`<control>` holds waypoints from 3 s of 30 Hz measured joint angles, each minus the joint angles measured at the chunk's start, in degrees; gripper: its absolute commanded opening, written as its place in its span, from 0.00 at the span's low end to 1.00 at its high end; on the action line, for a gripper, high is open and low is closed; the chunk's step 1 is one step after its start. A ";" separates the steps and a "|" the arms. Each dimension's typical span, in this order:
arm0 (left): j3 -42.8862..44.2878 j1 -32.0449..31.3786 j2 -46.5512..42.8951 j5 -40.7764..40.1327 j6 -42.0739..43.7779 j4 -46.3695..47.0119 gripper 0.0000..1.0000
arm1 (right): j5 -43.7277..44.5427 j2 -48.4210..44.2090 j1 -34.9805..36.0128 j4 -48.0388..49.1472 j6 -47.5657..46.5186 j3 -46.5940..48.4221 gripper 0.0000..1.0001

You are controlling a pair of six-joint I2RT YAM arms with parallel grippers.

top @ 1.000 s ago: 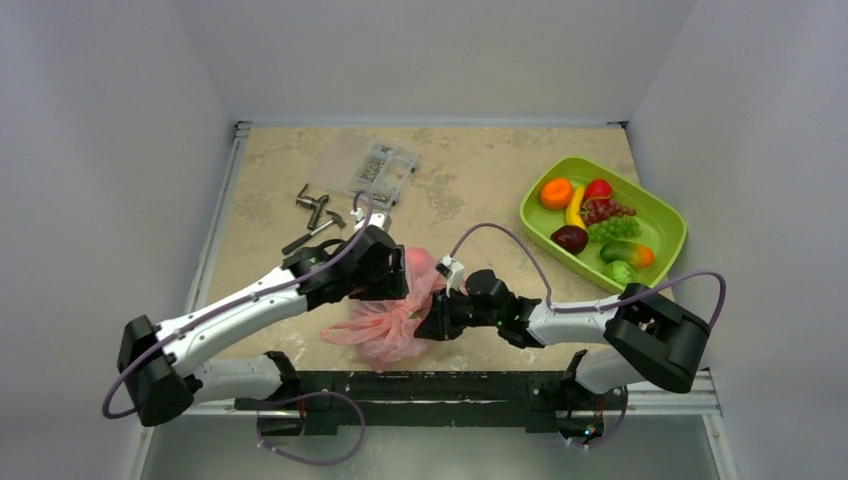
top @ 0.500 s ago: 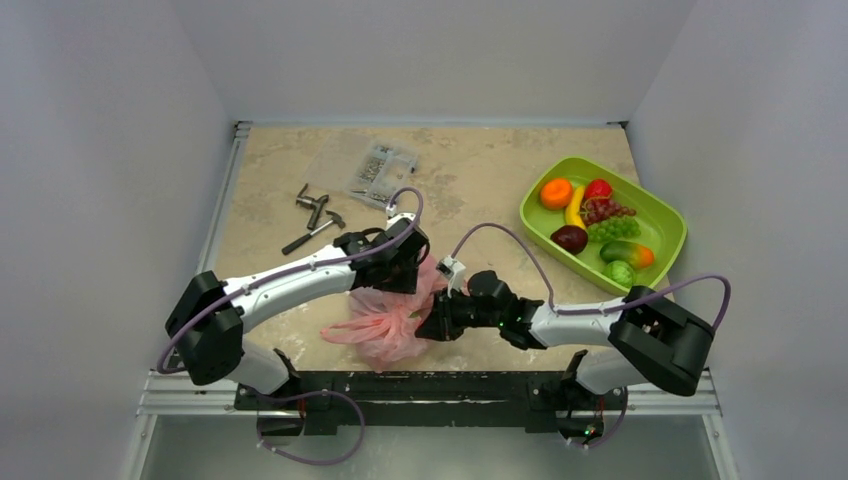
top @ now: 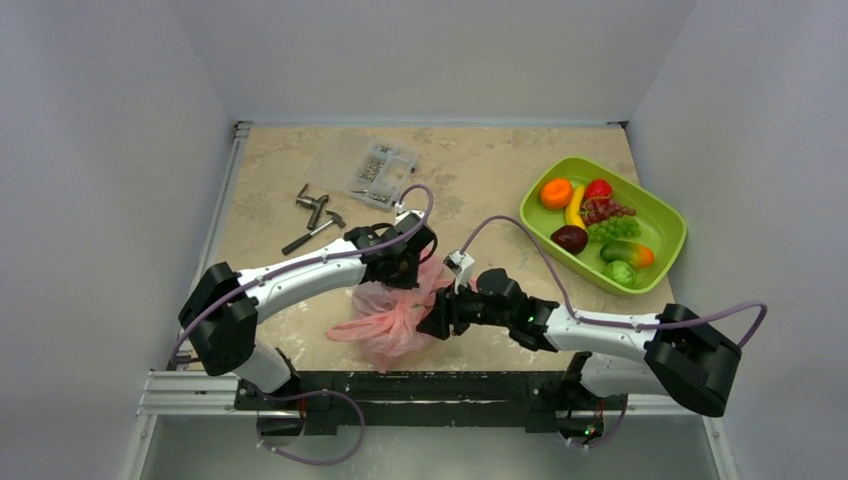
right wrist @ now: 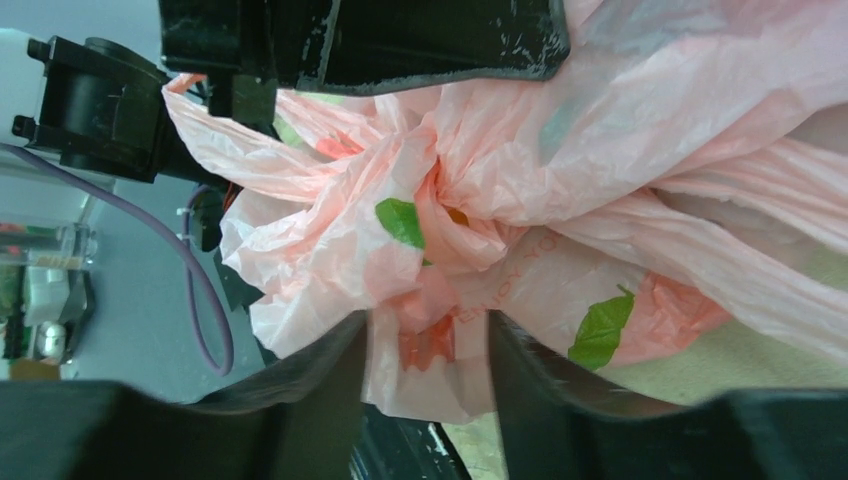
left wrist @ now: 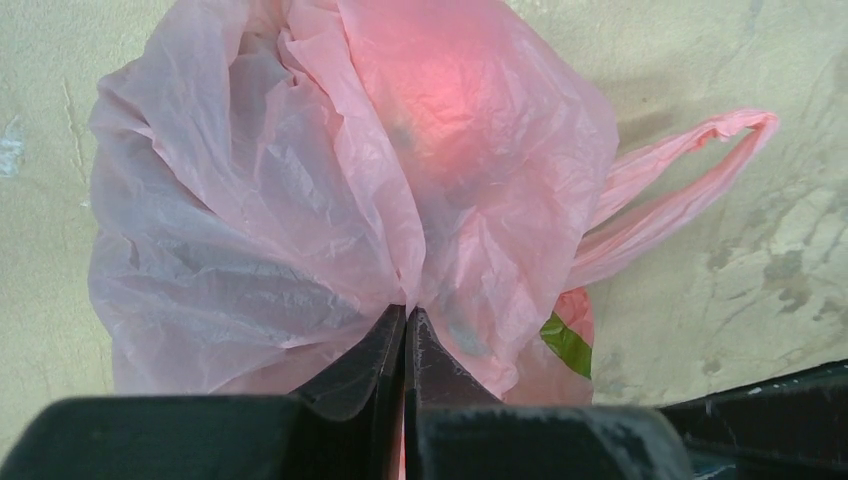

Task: Take the fake fruits out of the plastic bag
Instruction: Untie the plastic bag at the center of the board.

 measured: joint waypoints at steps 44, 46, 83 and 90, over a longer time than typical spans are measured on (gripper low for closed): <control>-6.01 20.02 -28.61 4.35 -4.76 -1.53 0.00 | 12.92 -20.76 0.48 -6.49 -0.26 -8.50 0.25; -7.04 20.06 -29.81 4.35 -4.83 -1.75 0.00 | 13.68 -20.11 0.48 -11.08 -2.49 -5.20 0.39; -14.45 20.31 -36.68 2.10 -11.78 -6.75 0.02 | 38.12 -11.10 15.74 -16.11 -17.16 12.04 0.00; -22.27 20.31 -46.31 3.93 -8.20 -8.31 0.76 | 31.19 -13.27 10.38 -6.82 -11.13 6.91 0.00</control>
